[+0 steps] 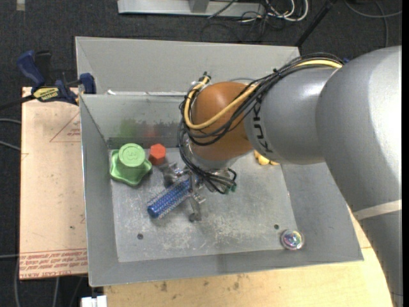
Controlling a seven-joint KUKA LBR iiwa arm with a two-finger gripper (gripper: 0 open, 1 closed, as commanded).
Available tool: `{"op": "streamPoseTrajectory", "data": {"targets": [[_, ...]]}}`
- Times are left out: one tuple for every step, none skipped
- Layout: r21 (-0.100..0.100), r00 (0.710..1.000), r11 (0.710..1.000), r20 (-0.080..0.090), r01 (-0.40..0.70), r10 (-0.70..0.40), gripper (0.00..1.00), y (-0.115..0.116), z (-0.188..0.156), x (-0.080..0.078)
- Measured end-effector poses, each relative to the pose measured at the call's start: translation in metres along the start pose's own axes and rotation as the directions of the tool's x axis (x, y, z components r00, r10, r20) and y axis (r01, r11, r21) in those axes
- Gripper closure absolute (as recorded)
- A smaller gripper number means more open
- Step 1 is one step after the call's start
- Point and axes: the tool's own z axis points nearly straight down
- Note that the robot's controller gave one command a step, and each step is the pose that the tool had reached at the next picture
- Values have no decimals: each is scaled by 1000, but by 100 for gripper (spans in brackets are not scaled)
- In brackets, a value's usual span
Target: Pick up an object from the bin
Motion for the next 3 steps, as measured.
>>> {"op": "streamPoseTrajectory", "data": {"targets": [[0, 1000, 1000, 0, 0, 0, 100, 0, 0, 0], [6, 1000, 1000, 10, -1, 1, 100, 1, -111, -2], [4, 1000, 1000, 4, -4, 4, 100, 1, -124, -3]]}}
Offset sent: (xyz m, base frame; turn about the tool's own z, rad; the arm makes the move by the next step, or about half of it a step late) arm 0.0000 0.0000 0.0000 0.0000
